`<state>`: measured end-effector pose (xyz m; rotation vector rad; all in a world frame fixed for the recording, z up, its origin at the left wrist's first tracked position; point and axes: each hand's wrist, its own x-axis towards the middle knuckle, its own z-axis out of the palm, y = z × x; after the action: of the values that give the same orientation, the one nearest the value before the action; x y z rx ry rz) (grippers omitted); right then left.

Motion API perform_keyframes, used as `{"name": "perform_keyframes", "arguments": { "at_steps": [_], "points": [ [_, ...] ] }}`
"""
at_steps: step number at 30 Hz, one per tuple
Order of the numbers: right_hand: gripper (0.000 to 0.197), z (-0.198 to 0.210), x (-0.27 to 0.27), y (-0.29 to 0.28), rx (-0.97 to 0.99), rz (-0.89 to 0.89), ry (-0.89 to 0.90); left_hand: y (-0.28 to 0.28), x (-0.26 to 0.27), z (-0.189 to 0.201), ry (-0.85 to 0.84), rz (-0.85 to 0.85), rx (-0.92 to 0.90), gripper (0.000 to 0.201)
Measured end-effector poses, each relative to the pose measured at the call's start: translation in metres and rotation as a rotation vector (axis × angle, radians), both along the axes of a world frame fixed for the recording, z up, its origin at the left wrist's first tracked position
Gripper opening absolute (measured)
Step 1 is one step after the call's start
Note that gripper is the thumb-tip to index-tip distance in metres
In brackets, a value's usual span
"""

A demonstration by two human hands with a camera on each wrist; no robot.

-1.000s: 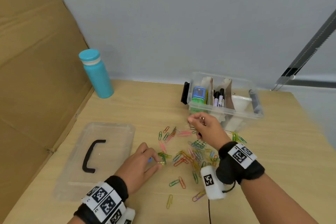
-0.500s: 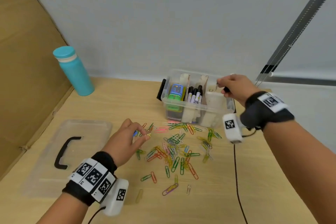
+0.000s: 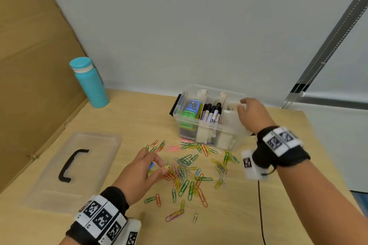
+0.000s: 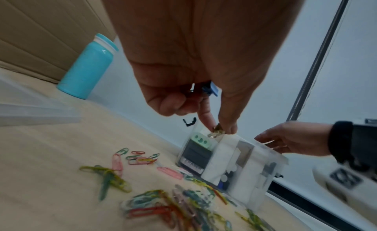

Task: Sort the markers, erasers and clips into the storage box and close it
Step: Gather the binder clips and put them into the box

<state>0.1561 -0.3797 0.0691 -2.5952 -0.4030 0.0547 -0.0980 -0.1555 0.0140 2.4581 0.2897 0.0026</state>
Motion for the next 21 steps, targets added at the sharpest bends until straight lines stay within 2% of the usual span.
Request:
{"name": "perform_keyframes", "arguments": {
  "at_steps": [3,6,11,14,16,19,21],
  "points": [
    [0.053,-0.029,-0.033,-0.018,-0.113,0.024,-0.137,-0.017,0.024,0.023,-0.019,-0.051,0.036,0.016],
    [0.057,-0.054,-0.043,-0.02,-0.057,0.012,-0.158,-0.046,0.074,0.054,-0.083,-0.1,0.138,0.021],
    [0.056,-0.065,-0.044,-0.015,0.009,-0.03,-0.233,-0.099,0.183,0.082,-0.093,-0.094,0.308,0.031],
    [0.055,-0.066,-0.044,-0.015,-0.001,-0.03,-0.227,-0.116,0.236,0.082,-0.027,-0.05,0.291,0.035],
    [0.056,-0.064,-0.044,-0.015,-0.006,-0.027,-0.212,-0.121,0.258,0.08,0.026,-0.047,0.284,0.038],
    [0.056,-0.062,-0.045,-0.016,-0.023,-0.029,-0.209,-0.118,0.274,0.079,0.141,-0.124,0.373,0.038],
    [0.056,-0.062,-0.045,-0.017,-0.018,-0.033,-0.202,-0.11,0.27,0.083,0.127,-0.16,0.314,0.038]
  ]
}}
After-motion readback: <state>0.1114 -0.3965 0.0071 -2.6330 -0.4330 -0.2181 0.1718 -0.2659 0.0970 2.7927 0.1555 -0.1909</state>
